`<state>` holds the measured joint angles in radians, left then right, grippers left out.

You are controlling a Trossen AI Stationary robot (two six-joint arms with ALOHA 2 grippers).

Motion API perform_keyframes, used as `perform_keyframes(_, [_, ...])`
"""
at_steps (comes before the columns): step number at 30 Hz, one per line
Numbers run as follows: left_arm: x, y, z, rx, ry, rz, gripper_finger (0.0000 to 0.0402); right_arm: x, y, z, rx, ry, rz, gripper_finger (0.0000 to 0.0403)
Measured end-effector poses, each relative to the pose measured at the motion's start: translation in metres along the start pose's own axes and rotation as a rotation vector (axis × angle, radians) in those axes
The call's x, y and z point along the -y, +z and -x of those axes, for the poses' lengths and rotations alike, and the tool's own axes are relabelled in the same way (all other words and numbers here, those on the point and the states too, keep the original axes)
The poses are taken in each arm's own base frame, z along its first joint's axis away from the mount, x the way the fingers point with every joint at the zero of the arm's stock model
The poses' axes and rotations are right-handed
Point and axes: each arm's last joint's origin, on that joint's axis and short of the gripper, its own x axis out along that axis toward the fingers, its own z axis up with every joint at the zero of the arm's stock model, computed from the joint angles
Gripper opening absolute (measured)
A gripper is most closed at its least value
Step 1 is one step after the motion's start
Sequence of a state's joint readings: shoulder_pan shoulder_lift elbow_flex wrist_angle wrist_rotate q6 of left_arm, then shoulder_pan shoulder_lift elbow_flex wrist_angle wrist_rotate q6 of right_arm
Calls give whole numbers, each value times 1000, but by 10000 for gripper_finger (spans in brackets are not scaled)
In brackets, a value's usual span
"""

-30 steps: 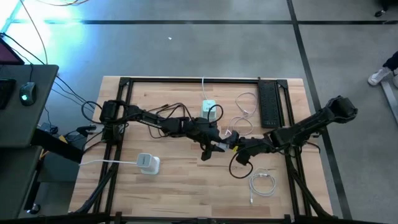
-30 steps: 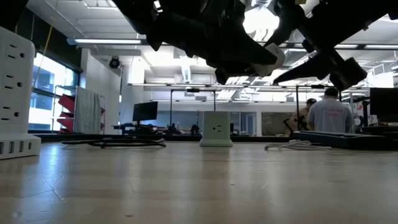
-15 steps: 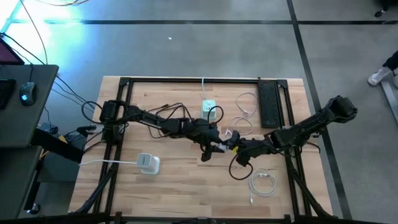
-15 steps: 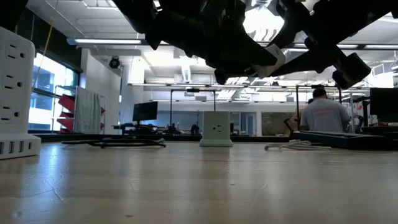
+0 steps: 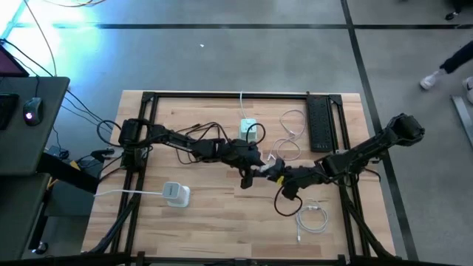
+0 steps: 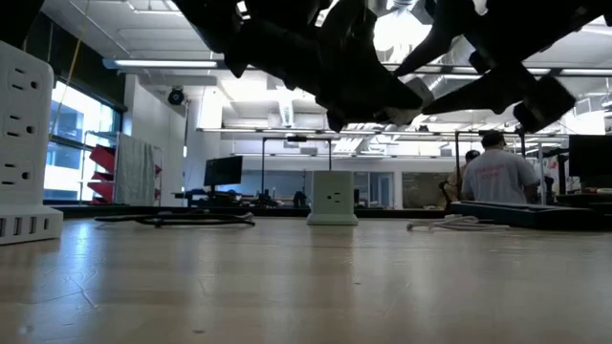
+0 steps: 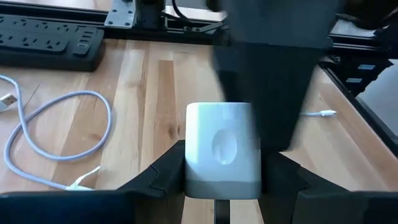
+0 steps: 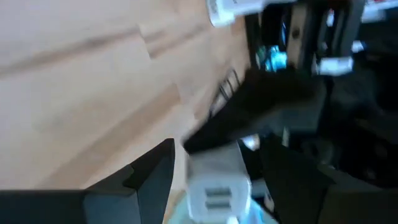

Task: Insert USB
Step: Insert the charger adapter into the black outlet extension

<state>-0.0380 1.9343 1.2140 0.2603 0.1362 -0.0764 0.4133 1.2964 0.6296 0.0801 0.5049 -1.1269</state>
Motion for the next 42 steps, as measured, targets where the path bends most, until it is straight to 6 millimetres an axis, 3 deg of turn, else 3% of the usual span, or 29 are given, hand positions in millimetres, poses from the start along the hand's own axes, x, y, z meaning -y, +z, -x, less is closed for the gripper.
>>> perform_keyframes(9, [1,0,0,-3,-10,-1,122,0,-2,-1,-4,9,31,206])
perform_keyframes(17, [1,0,0,-5,-16,0,123,-1,-8,-4,-13,41,-27,126])
perform_keyframes(22, [1,-1,0,-6,-9,1,145,-1,-8,-4,-12,42,-78,120])
perform_keyframes(27, [-7,-8,2,-98,63,-55,174,5,-10,0,-123,55,-341,120])
perform_keyframes(32, [-14,-25,8,-268,425,-87,175,39,-26,18,-349,179,-655,120])
perform_keyframes(37, [-8,-34,12,-293,681,-34,163,74,-66,40,-589,240,-1028,120])
perform_keyframes(42, [6,-66,12,-194,813,35,152,80,-118,59,-871,300,-1476,120])
